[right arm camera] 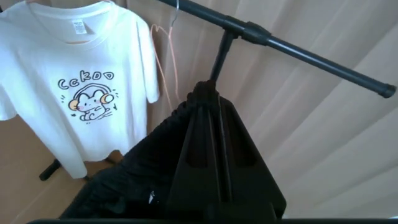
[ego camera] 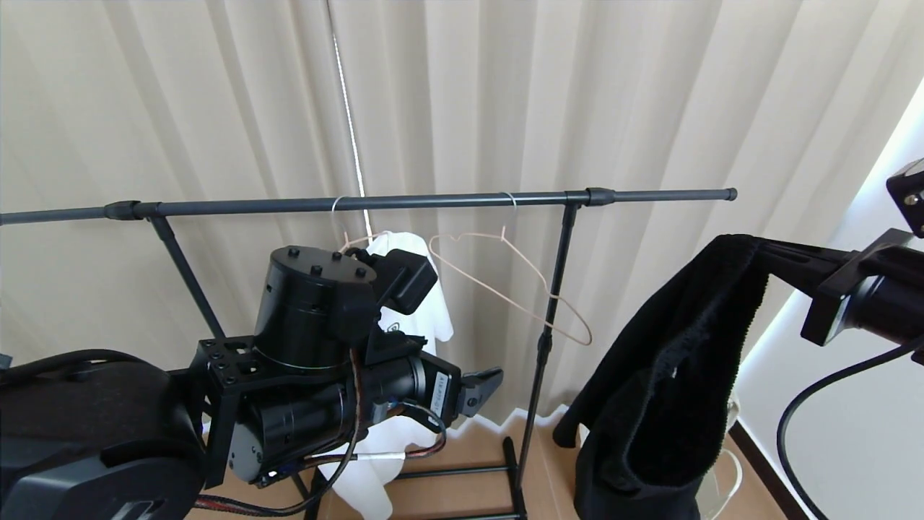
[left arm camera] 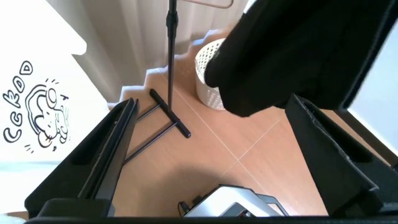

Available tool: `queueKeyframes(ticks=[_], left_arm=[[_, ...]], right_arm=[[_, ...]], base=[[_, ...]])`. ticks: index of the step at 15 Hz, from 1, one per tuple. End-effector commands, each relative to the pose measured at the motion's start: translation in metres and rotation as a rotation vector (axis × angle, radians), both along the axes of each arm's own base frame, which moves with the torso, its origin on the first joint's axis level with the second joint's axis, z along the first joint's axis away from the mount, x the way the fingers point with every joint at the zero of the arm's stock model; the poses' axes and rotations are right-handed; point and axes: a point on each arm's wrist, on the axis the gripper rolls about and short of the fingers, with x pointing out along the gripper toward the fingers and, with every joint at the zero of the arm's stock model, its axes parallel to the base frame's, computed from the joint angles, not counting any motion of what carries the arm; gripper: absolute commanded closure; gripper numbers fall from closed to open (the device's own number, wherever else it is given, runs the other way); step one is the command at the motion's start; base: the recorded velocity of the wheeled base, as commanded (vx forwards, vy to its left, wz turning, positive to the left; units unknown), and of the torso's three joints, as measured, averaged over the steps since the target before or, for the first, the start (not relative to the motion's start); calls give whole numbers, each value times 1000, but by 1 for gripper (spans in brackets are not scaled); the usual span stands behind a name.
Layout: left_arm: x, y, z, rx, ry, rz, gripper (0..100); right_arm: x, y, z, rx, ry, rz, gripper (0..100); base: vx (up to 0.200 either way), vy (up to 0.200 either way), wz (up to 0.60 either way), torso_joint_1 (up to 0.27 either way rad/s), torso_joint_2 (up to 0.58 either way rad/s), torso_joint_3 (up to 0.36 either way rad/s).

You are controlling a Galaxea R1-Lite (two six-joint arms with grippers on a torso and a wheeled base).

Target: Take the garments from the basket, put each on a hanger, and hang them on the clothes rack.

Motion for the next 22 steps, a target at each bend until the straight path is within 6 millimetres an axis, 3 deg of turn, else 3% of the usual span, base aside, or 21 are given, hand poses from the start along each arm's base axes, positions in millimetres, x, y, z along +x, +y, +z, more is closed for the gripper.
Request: queueKeyframes(ticks=[1,6,11,15,17,22], left_arm=[[2,-1,-2,5,4,4,0],[9,-2,-8,16,18,17,0],[25,-8,-7,-8,23,91,0],[41,-21,-14,58,61,163,0],[45,-24,-13,172,130,201,0],[52,-30,-19,178,121,210,0]], right_arm=[[6,-20,6,5,-19,-68,100],[37,-60,3,14,18,-153,100],[59,-62,7,40,18,-157,100],[61,-62,8,80,28,-164,100],[61,-61,7,80,30,-161,100],[60,-61,10,80,21,-161,100]], base=[[0,0,0,0,0,0],[0,0,0,0,0,0],[0,0,0,0,0,0],[0,0,0,0,0,0],[0,0,0,0,0,0],[0,0,0,0,0,0]])
